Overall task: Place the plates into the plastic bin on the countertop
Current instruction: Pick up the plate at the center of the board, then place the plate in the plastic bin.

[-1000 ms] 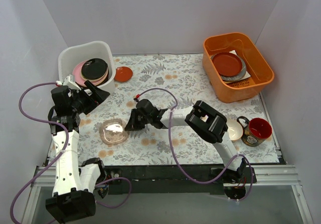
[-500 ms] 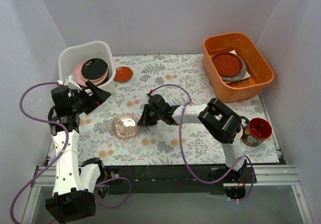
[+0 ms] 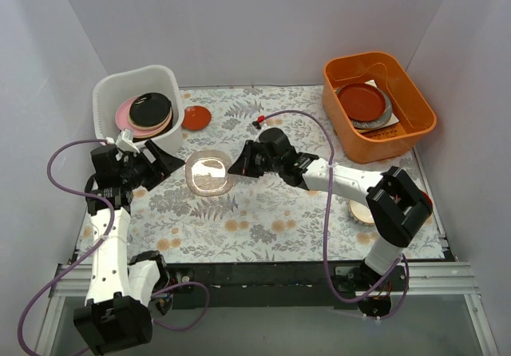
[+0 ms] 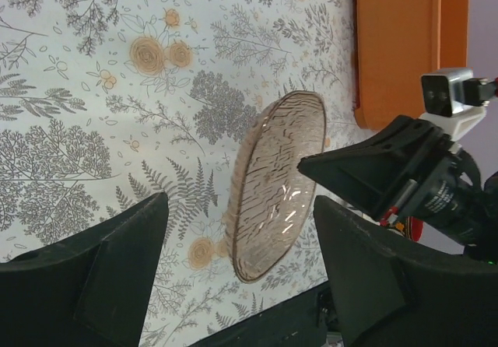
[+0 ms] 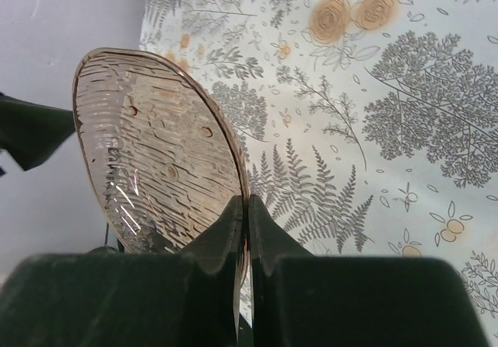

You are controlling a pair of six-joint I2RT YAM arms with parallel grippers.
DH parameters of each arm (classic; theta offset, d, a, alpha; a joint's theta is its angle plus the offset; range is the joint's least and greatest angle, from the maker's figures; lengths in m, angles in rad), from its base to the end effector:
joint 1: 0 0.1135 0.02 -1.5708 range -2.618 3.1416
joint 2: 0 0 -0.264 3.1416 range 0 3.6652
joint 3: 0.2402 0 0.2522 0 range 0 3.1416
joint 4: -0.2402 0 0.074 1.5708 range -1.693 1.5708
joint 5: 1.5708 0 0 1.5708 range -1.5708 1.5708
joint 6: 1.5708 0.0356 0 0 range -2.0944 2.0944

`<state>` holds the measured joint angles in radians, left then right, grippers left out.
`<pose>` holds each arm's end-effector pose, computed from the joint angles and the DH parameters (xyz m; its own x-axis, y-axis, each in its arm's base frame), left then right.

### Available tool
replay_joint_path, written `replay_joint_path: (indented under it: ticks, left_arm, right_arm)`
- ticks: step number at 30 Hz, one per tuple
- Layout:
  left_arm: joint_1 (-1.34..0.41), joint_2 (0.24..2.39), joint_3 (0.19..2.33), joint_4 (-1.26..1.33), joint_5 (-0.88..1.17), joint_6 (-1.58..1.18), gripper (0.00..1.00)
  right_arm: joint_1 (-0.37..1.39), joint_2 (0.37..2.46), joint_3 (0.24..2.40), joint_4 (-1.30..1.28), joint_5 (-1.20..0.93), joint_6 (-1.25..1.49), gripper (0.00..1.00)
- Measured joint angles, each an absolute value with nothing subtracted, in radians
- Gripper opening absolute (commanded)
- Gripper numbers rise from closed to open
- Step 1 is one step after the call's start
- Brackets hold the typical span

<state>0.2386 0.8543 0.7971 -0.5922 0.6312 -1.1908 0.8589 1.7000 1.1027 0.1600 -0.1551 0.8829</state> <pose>0.1764 0.0213 0.2964 -0.4649 -0.8847 0.0360 -0.4470 0.1995 -0.8720 0.2501 0.2983 0.2409 -0.8242 0.2132 -0.5246 -0.3192 0.5902 0.7414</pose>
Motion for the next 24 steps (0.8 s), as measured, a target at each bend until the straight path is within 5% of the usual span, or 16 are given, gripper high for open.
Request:
replay_joint_path:
  ticks: [17,20,24]
  left_arm:
    - [0.130,0.854,0.722,-0.535,0.653,-1.234,0.43]
    - [0.105,0.854,0.704,-0.519,0.643,-1.246,0.30]
    - [0.088,0.852,0.682,-0.506,0.636,-1.266,0.00]
  right_arm:
    - [0.867,1.675,1.165,0.121,-0.171,0.868,0.04]
    - [0.873,1.678,1.177,0.121,-0.180,0.868,0.04]
    - [0.878,1.678,1.184,0.119,-0.186,0.860,0.08]
